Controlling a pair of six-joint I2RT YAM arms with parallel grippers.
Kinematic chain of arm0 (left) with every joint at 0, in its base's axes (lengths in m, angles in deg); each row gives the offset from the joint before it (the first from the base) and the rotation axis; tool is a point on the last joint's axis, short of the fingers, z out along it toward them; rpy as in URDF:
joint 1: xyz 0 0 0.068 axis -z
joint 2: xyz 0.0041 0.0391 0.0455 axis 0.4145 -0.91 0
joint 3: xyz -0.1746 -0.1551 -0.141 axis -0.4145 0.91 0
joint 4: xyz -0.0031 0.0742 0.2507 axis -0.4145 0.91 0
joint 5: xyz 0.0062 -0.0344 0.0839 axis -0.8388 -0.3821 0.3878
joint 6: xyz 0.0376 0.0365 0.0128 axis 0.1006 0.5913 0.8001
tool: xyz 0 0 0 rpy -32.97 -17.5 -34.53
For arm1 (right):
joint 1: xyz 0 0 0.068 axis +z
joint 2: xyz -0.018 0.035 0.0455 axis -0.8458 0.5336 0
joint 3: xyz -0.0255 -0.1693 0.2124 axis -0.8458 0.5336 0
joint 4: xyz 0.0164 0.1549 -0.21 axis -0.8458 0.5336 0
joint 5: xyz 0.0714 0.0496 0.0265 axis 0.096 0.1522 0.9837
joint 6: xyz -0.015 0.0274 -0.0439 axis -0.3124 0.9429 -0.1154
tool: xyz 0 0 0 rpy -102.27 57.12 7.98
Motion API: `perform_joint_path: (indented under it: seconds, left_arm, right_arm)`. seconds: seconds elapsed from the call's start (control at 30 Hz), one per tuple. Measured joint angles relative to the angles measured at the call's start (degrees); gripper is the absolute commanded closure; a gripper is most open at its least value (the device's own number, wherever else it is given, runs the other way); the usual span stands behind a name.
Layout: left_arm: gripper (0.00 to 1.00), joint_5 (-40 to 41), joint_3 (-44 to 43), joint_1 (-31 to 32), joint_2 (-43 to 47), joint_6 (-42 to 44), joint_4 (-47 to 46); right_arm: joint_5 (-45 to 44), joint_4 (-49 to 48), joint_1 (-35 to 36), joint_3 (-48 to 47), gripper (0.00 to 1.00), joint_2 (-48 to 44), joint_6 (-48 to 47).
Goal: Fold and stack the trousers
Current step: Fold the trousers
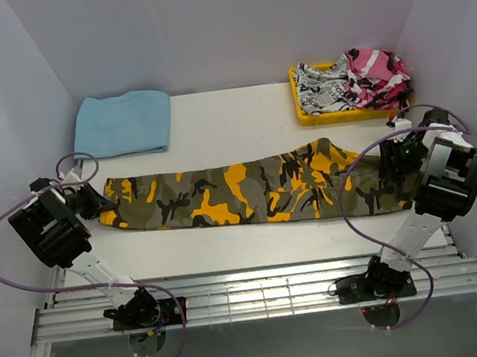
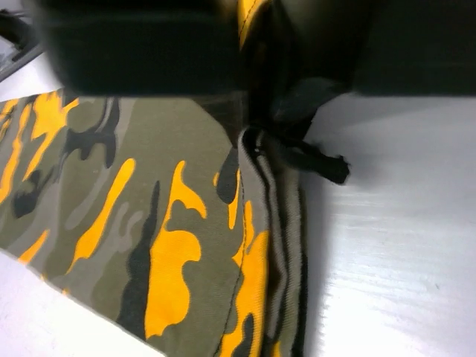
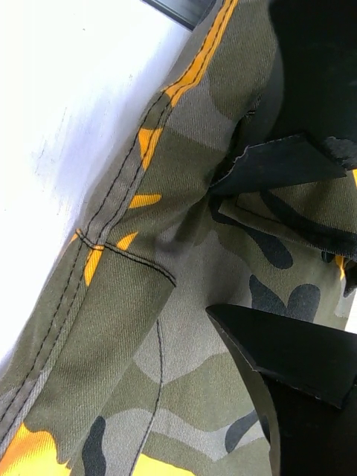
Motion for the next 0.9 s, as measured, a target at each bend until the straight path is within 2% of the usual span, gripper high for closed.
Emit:
perform_joint_path:
  seconds: [0.07, 0.1, 0.27, 0.5, 0.67, 0.77, 0.83, 0.9]
  left_arm:
    - [0.97, -0.39, -0.44, 0.26, -0.87, -1.33, -0.52]
    - [1.0, -0.85, -0.68, 0.24, -0.98, -1.84, -0.26]
    - [1.0, 0.63, -3.1, -0.96, -1.03, -2.12, 3.26]
    - [1.0, 1.18, -17.75, -6.69, -0.55, 3.5, 16.9]
    - [1.0, -0.66, -26.75, -7.5, 4.04, 9.03, 22.25]
    - [1.0, -3.08, -27.23, -5.84, 9.09, 10.88, 23.91]
    - [1.0, -4.57, -26.75, -2.45, 12.15, 11.26, 24.59]
    - [1.0, -6.47, -25.73, 3.52, 14.88, 10.69, 24.76]
  right_arm:
    - [-0.07, 0.42, 0.04, -0.22, 0.34, 0.09, 0.0]
    - [-0.15, 0.72, 0.11, -0.35, 0.34, 0.11, 0.0]
    - [0.11, 1.84, 0.74, -0.42, 0.29, 0.07, 0.02]
    - [6.75, 9.25, 2.89, -1.57, 0.04, -2.03, 0.26]
    - [8.94, 12.59, 2.36, -5.05, 0.02, -5.77, -0.11]
    - [9.03, 13.64, 2.08, -6.51, 0.03, -7.89, -0.28]
    - [8.5, 14.03, 1.81, -7.1, 0.04, -8.72, -0.55]
    - [7.91, 14.34, 1.22, -7.39, 0.06, -8.83, -0.83]
